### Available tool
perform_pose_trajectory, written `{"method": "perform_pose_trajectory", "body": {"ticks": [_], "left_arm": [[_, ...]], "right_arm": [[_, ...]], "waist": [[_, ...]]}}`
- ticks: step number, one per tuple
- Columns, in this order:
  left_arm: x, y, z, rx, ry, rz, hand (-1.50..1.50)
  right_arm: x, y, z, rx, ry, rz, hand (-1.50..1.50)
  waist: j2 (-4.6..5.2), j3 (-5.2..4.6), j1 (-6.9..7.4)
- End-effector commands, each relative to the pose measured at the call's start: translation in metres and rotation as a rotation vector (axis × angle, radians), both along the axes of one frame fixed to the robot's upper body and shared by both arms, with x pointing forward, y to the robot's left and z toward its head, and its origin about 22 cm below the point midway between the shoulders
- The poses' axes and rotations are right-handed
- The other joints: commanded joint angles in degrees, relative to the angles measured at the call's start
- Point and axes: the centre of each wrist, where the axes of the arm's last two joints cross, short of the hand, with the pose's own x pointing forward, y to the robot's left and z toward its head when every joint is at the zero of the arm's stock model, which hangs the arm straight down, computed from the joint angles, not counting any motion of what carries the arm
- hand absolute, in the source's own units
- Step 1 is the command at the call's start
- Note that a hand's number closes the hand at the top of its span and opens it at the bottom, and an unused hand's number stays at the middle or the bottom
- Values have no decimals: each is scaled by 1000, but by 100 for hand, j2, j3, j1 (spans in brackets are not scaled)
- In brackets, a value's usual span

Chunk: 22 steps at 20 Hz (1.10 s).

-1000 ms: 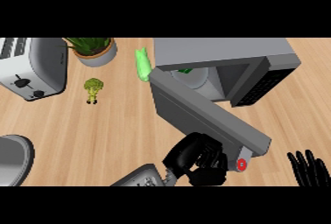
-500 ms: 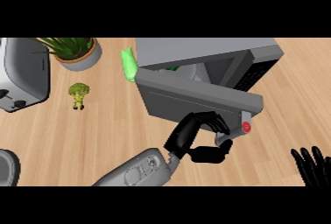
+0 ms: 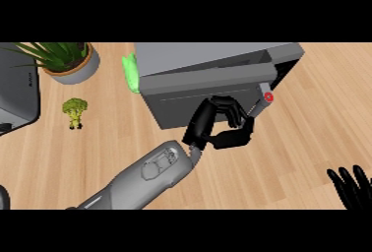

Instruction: Pick up the milk, place it into the microwave and close the microwave

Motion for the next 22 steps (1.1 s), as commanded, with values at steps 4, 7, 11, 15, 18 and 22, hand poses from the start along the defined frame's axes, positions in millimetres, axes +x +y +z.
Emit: {"method": "perform_pose_trajectory", "body": {"ticks": [4,7,11,15,18,22], "left_arm": [[30,2,19,-71,-30,65,150],[38,4,22,-81,-32,88,150],[36,5,15,-95,-42,102,150],[40,4,21,-112,-59,112,150],[40,4,19,-121,-58,116,150],[42,4,22,-138,-65,133,150]], "right_arm": [[-1,1,13,26,-24,51,-150],[-2,0,16,31,-18,66,-150],[0,-3,26,27,-39,86,-150],[-1,-4,28,34,-34,87,-150],[0,-1,32,62,-45,122,-150],[-3,-4,37,59,-42,136,-150]], "waist": [[90,5,-268],[113,14,-332],[143,11,-399],[140,23,-386],[152,26,-406],[140,24,-467]]}}
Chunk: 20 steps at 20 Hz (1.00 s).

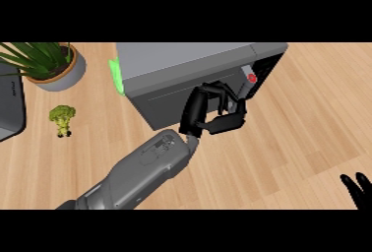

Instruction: Pick up the milk, place it into the microwave and close the microwave

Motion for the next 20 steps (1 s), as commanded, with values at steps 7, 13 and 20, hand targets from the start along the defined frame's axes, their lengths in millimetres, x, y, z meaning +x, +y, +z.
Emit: {"method": "perform_pose_trajectory", "body": {"ticks": [7,13,20], "left_arm": [[20,0,10,-3,-17,26,150],[22,-1,11,-12,-28,37,150],[22,-1,9,-16,-43,50,150]], "right_arm": [[2,-5,17,-2,-60,22,-150],[-5,-4,16,34,-22,59,-150],[-8,-7,21,47,-15,69,-150]], "waist": [[95,5,-163],[115,17,-185],[111,15,-250]]}}
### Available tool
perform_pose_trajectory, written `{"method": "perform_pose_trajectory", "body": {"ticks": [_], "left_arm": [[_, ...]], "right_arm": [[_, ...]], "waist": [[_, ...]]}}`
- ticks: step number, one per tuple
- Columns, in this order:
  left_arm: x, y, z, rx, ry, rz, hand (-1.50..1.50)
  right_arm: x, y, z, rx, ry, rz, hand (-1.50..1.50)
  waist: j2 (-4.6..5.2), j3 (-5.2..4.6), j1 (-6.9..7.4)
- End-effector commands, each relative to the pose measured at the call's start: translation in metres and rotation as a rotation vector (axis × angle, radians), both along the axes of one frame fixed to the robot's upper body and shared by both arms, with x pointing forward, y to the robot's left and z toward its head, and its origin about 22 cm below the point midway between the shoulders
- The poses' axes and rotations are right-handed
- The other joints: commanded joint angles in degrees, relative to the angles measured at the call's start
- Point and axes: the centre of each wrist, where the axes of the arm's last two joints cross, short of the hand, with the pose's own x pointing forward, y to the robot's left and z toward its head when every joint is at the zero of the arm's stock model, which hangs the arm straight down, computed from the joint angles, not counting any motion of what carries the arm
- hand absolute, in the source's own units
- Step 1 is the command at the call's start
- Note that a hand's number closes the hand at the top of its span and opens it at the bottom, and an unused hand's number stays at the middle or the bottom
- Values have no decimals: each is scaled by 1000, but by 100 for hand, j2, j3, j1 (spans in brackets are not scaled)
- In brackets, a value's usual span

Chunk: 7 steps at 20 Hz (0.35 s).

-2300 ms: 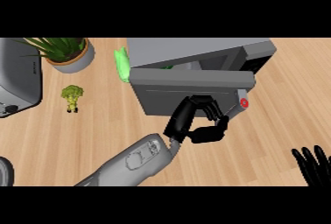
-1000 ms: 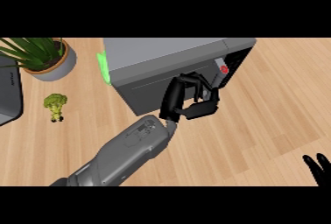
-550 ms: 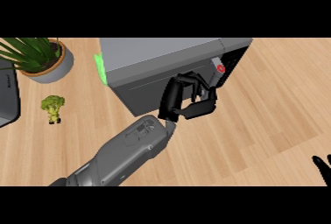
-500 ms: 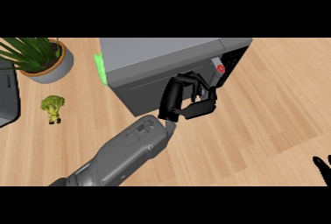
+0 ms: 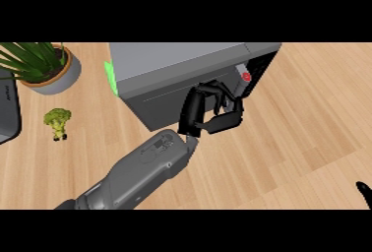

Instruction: Pick up the milk, place it into the microwave and close the microwave

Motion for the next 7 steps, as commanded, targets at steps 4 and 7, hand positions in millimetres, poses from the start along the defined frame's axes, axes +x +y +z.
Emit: {"method": "perform_pose_trajectory", "body": {"ticks": [4,7], "left_arm": [[20,-2,10,20,2,7,150],[21,-3,13,13,-3,13,150]], "right_arm": [[-3,-4,6,0,-3,34,-150],[-5,-4,8,6,3,42,-150]], "waist": [[121,2,-141],[110,5,-183]]}}
